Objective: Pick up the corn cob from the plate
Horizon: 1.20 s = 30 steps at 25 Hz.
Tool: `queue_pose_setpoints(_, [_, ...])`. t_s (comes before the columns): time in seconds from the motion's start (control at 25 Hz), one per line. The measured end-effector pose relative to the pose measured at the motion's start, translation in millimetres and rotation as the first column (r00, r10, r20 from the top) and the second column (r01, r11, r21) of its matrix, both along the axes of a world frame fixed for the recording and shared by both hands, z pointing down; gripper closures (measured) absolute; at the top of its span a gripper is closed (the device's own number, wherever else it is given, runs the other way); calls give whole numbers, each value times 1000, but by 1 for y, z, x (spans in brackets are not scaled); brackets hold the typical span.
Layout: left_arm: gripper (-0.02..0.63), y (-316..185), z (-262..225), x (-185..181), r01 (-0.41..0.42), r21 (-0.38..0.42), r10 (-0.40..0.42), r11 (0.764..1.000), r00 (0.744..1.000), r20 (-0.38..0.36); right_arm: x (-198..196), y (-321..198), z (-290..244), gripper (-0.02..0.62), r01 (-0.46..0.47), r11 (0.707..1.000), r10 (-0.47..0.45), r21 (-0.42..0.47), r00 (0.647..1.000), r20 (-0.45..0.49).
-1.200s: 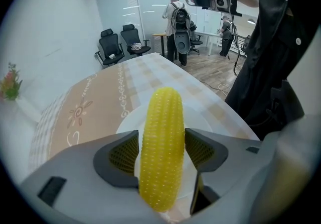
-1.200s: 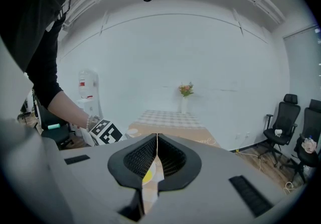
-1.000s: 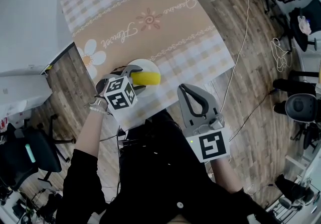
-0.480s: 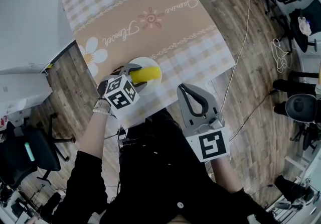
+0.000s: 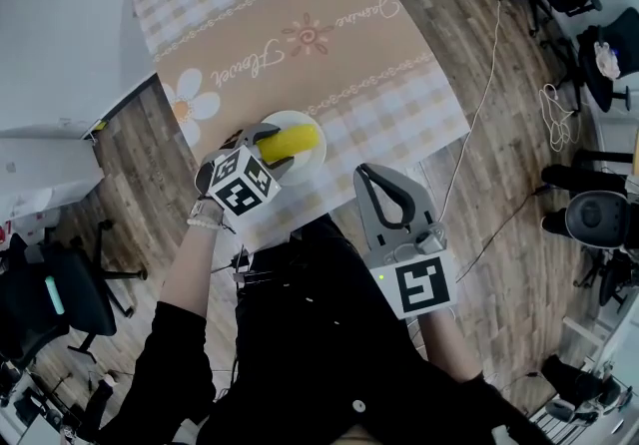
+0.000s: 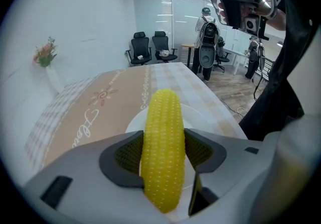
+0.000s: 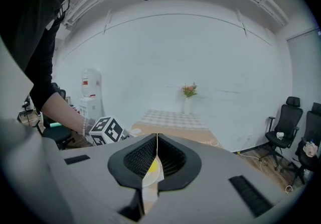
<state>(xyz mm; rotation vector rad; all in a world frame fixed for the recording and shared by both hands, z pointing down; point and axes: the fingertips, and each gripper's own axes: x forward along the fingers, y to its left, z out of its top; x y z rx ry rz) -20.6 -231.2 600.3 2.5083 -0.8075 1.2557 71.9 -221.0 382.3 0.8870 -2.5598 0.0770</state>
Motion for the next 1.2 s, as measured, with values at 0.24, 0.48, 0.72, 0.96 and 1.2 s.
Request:
queue_pose_setpoints(0.24, [348,1,-24,-2,59,35,-57,998,997,-48,-12,2,-6,554,23,1000,-23,14,1000,18])
queue_pose_setpoints(0.48, [349,1,-55,-8,120,92,-111,989,989,-96,-24,6,-16,552,48,998,-49,42,998,26])
queue_pose_setpoints(0.72, [348,3,-84,-21,175,159,-157,972,981,-117,-32,9,-25,552,51,997,-53,66,998,29])
queue_pose_setpoints(0.96, [350,11,-120,-39,238,226,-211,945,968,-135,-38,7,-38,553,47,994,-51,94,998,37])
queue_pose_setpoints(1.2, [350,20,-158,-52,308,282,-263,909,947,-185,-43,3,-49,552,49,990,-53,130,998,33])
